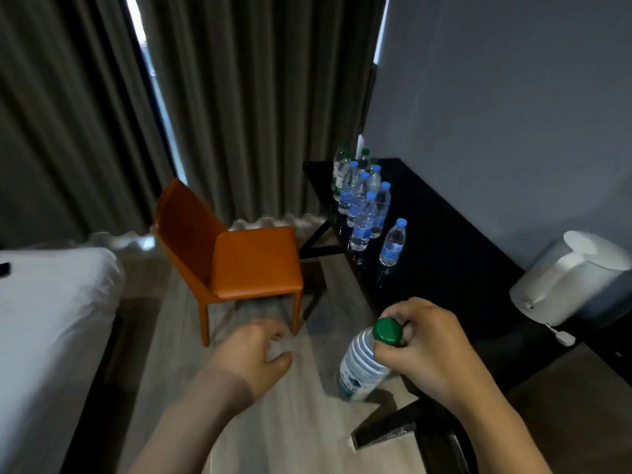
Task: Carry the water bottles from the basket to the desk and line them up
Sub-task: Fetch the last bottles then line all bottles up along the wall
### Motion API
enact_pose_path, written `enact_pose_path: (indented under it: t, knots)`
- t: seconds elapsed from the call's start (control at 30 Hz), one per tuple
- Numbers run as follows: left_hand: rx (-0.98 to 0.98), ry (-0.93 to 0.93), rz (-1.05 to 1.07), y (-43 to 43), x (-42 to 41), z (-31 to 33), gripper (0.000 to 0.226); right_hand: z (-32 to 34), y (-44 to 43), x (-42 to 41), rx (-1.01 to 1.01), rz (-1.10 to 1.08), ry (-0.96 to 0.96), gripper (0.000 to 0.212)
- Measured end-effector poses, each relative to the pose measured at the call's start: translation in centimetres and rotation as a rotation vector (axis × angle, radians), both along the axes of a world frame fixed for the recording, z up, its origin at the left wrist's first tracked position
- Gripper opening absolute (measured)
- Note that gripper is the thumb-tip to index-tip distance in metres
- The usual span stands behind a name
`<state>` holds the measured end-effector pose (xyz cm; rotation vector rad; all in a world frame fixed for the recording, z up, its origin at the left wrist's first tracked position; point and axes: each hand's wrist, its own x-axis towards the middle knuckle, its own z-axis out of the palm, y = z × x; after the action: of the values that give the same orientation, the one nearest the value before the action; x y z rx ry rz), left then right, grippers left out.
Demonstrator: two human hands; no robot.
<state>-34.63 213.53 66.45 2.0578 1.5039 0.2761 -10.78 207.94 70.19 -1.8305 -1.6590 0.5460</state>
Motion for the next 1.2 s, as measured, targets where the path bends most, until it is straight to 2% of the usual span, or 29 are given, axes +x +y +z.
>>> enact_pose_path:
  t: [0.37, 0.7, 0.83, 1.0, 1.2]
  knots:
    - [-0.097, 0.013, -0.209, 14.7, 3.0, -1.6, 0.042, -1.8, 11.0, 1.8, -0.085, -0.171, -0.015, 0.023]
    - [-0.044, 0.045, -0.26, 28.2, 11.0, -1.5, 0.037, -4.8, 22.4, 10.1, -0.091, -0.254, 0.016, 0.016]
    - [-0.044, -0.055, -0.227, 32.5, 14.2, -2.6, 0.038, -5.5, 26.4, 13.1, -0.1, -0.298, 0.013, 0.02]
    - [-0.06, -0.067, -0.281, 36.5, 16.1, -5.0, 0.036, -6.7, 29.6, 15.6, -0.136, -0.333, 0.003, 0.026]
    - [-0.097, -0.025, -0.386, 41.7, 18.4, -7.0, 0.032, -8.6, 32.1, 17.2, -0.198, -0.413, -0.02, 0.021]
